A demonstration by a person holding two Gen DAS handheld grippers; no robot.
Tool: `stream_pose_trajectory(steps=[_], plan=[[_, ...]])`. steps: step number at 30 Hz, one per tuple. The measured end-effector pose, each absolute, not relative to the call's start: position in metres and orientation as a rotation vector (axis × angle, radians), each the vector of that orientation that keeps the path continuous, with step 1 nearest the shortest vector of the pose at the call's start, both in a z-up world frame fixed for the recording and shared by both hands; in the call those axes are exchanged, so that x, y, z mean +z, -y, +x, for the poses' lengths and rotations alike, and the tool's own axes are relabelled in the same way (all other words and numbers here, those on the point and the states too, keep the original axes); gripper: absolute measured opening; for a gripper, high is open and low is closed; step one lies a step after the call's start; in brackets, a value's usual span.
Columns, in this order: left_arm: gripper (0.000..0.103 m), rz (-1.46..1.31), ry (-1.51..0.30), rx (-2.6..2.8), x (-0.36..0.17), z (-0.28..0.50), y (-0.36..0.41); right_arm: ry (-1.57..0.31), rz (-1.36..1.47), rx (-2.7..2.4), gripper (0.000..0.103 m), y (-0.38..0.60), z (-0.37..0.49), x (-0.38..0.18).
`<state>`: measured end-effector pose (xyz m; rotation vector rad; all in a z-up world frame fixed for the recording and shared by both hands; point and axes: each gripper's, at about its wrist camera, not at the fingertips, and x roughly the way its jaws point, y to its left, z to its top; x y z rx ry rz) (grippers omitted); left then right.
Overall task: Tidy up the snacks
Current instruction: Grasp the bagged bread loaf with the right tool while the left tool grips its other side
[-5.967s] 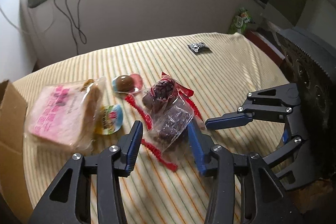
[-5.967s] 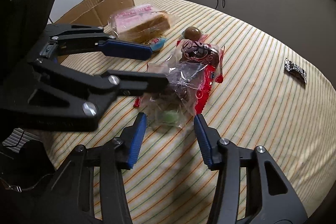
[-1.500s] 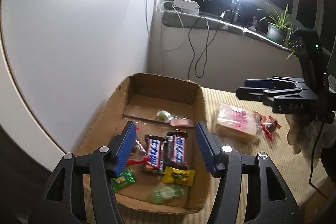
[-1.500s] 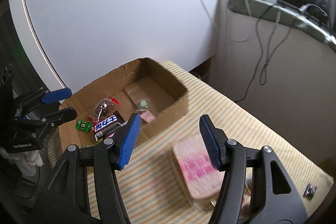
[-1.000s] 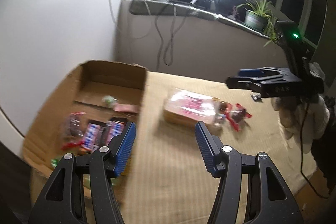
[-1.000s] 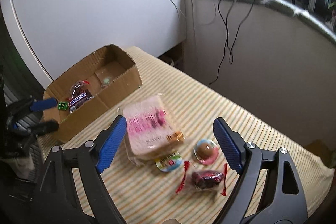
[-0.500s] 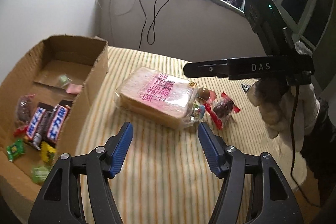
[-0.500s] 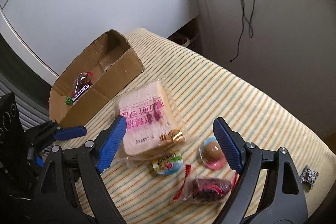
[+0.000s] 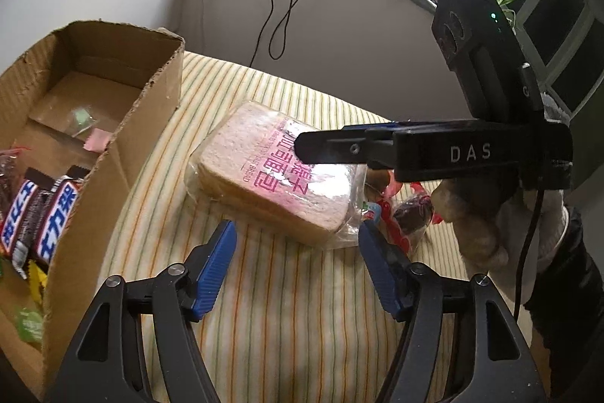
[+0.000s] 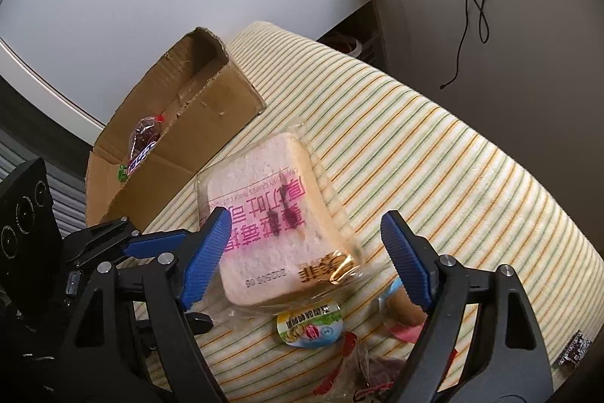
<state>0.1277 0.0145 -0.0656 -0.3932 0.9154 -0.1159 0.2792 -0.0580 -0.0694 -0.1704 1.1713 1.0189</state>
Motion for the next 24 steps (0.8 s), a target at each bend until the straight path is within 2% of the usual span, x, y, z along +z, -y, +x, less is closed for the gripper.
stream_pose_trajectory(steps=[4,5,8,10,12,15,24], plan=[[0.069,-0.415,-0.927,-0.123,-0.071,0.132,-0.015,-1.19,-0.17,1.029,0.078,0.053,0.281,-0.074],[0.069,-0.422,-0.928,-0.125,-0.072,0.133,-0.016,-1.195,-0.171,1.032,0.073,0.052,0.281,-0.075],[0.069,-0.421,-0.933,-0.124,-0.074,0.138,-0.014,-1.205,-0.183,1.043,0.07,0.047,0.279,-0.077],[0.068,-0.416,-0.933,-0.124,-0.074,0.14,-0.015,-1.208,-0.184,1.051,0.065,0.044,0.278,-0.077],[0.067,-0.419,-0.931,-0.131,-0.075,0.141,-0.014,-1.21,-0.177,1.06,0.055,0.044,0.277,-0.075],[0.066,-0.39,-0.923,-0.135,-0.073,0.141,-0.011,-1.203,-0.179,1.065,0.049,0.044,0.274,-0.072],[0.066,-0.375,-0.899,-0.141,-0.064,0.134,-0.009,-1.179,-0.207,1.052,0.047,0.047,0.261,-0.061]])
